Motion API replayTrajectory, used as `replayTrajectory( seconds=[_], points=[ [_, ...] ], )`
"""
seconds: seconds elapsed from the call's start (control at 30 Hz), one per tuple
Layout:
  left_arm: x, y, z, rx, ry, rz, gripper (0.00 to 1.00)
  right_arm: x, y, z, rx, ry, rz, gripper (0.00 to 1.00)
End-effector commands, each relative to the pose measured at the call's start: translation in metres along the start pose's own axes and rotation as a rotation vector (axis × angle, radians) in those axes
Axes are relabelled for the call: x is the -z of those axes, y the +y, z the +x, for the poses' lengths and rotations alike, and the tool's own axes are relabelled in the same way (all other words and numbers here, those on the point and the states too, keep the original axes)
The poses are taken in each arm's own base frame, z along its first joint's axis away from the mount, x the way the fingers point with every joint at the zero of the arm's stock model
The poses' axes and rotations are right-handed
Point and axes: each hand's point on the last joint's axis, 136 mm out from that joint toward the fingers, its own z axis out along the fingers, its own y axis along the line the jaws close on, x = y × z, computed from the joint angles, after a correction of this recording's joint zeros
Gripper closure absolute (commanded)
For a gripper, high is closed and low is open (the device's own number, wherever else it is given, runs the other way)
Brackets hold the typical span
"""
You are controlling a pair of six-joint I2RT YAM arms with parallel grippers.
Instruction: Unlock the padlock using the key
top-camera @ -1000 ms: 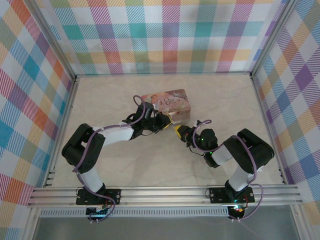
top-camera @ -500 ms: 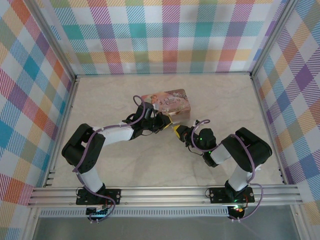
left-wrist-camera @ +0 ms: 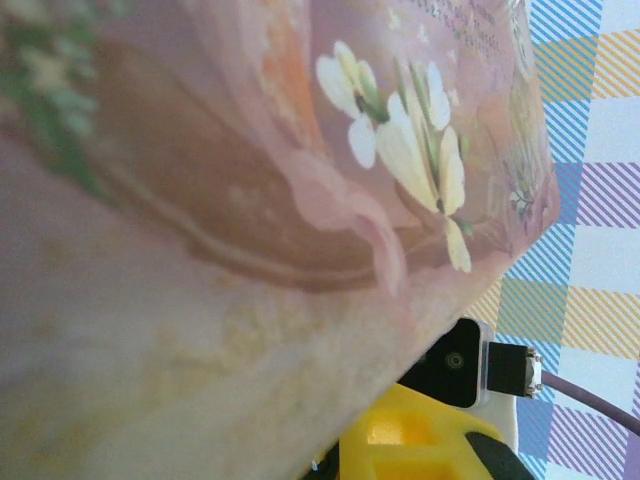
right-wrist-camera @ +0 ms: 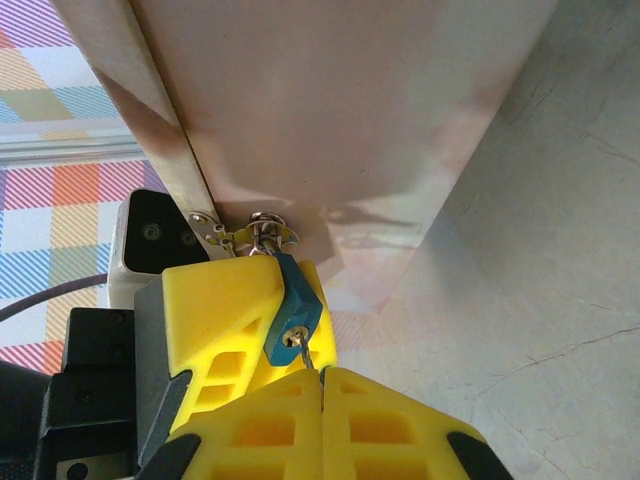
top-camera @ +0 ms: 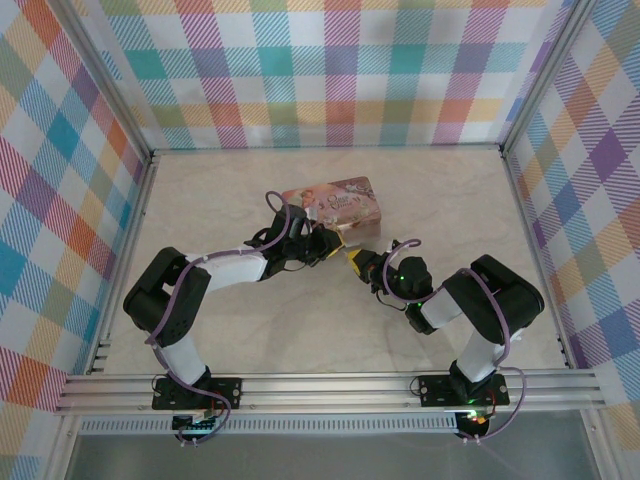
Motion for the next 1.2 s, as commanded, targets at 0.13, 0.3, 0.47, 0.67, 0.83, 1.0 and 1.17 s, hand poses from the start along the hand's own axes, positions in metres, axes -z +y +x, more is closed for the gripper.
replayTrajectory(
  seconds=[0.13, 0.3, 0.47, 0.67, 0.83, 1.0, 1.17],
  points=[
    [0.001, -0.019, 0.002, -0.011, 0.007, 0.082, 0.92, -0.001, 0.027, -0.003, 0.040, -0.023, -0.091, 1.00],
    [0.000, -0.018, 0.003, -0.007, 0.012, 0.083, 0.92, -0.003, 0.031, -0.003, 0.043, -0.017, -0.100, 1.00],
    [0.000, -0.018, 0.003, -0.006, 0.012, 0.084, 0.92, -0.005, 0.032, -0.004, 0.043, -0.025, -0.104, 1.00],
    [0.000, -0.016, 0.004, -0.004, 0.012, 0.079, 0.92, -0.003, 0.035, -0.004, 0.052, -0.026, -0.111, 1.00],
    [0.000, -0.016, 0.004, -0.004, 0.012, 0.080, 0.92, -0.001, 0.036, -0.004, 0.054, -0.031, -0.115, 1.00],
    [0.000, -0.018, 0.003, -0.006, 0.009, 0.087, 0.92, 0.001, 0.037, -0.004, 0.057, -0.032, -0.117, 1.00],
    [0.001, -0.019, 0.004, -0.002, 0.013, 0.094, 0.92, -0.001, 0.033, -0.006, 0.051, -0.040, -0.106, 1.00]
  ],
)
